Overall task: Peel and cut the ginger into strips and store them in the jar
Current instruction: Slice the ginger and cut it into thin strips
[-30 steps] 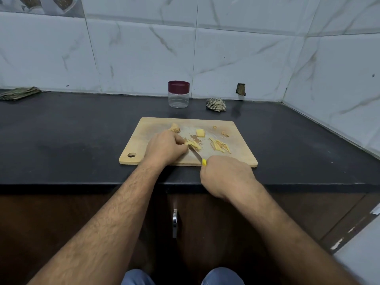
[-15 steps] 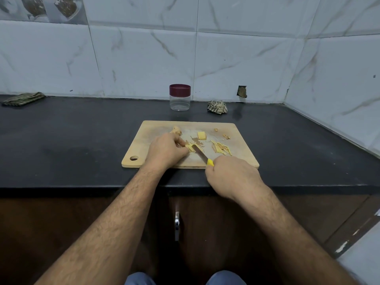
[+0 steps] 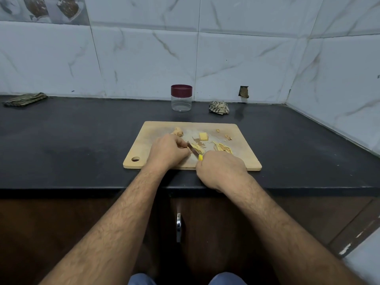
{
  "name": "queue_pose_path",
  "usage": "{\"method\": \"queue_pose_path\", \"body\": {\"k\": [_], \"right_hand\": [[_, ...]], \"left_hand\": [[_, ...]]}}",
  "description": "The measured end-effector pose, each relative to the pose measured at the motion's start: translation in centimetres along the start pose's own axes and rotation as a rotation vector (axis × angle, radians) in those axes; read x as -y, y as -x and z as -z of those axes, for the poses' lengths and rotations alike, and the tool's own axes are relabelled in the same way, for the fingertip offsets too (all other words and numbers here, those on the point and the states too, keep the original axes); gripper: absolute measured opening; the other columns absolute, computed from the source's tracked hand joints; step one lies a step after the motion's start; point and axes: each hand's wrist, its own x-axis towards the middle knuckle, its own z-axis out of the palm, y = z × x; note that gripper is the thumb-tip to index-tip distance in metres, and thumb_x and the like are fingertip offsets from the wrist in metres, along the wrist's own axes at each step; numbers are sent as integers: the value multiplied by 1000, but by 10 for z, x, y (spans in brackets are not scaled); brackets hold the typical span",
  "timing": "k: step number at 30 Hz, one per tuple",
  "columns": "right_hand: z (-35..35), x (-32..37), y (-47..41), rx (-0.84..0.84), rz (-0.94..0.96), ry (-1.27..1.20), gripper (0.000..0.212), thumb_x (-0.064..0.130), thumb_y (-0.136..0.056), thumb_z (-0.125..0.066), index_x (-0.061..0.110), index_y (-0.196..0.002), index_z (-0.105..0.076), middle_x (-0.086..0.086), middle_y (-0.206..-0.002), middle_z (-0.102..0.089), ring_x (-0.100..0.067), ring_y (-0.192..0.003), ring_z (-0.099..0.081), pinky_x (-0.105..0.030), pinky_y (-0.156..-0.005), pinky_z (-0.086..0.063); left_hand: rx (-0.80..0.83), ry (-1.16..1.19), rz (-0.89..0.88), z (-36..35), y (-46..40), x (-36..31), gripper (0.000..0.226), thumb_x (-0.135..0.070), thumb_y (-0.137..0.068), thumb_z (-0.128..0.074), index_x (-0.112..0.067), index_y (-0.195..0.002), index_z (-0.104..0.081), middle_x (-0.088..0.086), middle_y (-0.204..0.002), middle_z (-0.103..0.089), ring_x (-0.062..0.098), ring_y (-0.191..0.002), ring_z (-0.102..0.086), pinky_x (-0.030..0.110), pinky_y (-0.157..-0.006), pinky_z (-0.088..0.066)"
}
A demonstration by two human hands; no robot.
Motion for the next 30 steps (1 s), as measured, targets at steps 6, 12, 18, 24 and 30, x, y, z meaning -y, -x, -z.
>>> {"method": "queue_pose_path", "body": {"k": [6, 12, 18, 24, 30], "right_hand": [[5, 3, -5, 38, 14, 29, 18, 23, -98, -40, 16, -105, -55, -5, -95, -57, -24, -81, -55, -34, -74, -42], [-2, -8, 3, 31, 11, 52, 24, 23, -99, -42, 16, -117, -57, -5, -106, -57, -24, -89, -52, -36, -75, -41], [-13, -23, 16, -9, 24, 60, 16, 26, -101, -41, 20, -105, -55, -2, -100, -56, -23, -97, -58, -36, -74, -45], [-14, -30, 20, -36, 23, -4, 29, 31, -101, -37, 17, -112, -61, -3, -104, -62, -23, -95, -59, -33, -72, -43], [-9, -29, 13, -26, 32, -78, 23, 32, -100, -35, 18, -100, -54, -2, -94, -59, -23, -88, -59, -33, -69, -43]], "left_hand": [[4, 1, 8, 0, -1, 0, 26, -27, -82, -71, -24, -107, -76, -6, -108, -73, 14, -103, -62, 23, -79, -41], [11, 4, 2, 1, 1, -1, 25, -28, -83, -71, -24, -107, -76, -7, -105, -73, 8, -88, -55, 23, -75, -39], [84, 18, 19, 6, -6, -2, 14, -24, -88, -67, -23, -96, -78, -11, -108, -71, 8, -96, -59, 24, -78, -42], [77, 61, 113, 7, -16, -6, 14, -23, -87, -69, -24, -74, -75, -11, -103, -72, 8, -101, -60, 29, -82, -48], [48, 88, 183, 5, -15, -11, 18, -23, -84, -73, -23, -66, -69, -14, -83, -68, 3, -79, -55, 21, -56, -36]]}}
